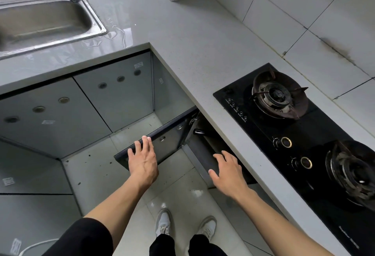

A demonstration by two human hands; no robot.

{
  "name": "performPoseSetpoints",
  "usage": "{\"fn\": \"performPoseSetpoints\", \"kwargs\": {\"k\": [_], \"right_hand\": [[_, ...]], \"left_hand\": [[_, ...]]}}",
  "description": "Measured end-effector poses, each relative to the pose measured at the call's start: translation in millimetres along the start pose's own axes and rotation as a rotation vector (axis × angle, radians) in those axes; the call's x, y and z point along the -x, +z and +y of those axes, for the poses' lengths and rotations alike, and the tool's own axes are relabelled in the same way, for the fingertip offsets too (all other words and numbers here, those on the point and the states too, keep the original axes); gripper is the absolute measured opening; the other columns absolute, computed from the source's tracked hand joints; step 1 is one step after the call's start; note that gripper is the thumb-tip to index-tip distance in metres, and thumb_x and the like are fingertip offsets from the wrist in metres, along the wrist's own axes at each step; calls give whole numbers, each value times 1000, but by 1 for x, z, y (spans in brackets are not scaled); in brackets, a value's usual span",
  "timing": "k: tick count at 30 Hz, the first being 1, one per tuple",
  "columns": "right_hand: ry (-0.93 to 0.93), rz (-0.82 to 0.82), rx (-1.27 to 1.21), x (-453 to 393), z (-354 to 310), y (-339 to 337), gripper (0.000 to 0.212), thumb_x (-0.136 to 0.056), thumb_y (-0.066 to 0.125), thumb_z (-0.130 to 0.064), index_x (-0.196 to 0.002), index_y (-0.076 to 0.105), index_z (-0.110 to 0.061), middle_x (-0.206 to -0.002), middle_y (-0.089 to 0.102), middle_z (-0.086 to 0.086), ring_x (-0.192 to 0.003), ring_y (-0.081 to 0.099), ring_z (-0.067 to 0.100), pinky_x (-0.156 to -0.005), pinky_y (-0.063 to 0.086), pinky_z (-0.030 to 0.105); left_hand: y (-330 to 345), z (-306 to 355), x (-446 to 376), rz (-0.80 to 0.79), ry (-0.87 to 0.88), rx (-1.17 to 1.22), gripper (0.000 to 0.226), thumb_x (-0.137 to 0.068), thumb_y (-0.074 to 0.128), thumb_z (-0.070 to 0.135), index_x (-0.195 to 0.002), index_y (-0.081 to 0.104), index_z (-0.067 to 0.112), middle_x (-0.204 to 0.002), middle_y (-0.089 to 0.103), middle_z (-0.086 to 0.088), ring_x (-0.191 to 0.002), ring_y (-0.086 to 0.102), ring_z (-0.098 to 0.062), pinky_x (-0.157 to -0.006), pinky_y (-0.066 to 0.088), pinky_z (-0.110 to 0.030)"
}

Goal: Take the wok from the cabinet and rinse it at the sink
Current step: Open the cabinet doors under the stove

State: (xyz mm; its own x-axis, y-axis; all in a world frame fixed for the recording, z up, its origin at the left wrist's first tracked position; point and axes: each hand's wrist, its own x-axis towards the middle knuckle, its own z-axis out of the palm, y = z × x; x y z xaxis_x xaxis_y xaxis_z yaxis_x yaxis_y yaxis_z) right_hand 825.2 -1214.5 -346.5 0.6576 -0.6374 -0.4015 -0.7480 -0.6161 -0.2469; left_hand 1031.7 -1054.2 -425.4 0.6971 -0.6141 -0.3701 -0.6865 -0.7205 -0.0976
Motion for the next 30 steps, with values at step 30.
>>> {"fn": "performPoseSetpoints", "kwargs": {"k": [30], "right_hand": [[292, 112, -71, 49, 121, 3, 65, -93, 55, -39, -148, 26, -18, -154, 22, 7, -141, 21, 27, -113, 27, 39]], "left_hand": [[-66, 103, 9, -39, 316, 168, 62, -89, 58, 37, -142, 37, 14, -161, 15, -12, -148, 12, -31, -116, 29, -44]]}}
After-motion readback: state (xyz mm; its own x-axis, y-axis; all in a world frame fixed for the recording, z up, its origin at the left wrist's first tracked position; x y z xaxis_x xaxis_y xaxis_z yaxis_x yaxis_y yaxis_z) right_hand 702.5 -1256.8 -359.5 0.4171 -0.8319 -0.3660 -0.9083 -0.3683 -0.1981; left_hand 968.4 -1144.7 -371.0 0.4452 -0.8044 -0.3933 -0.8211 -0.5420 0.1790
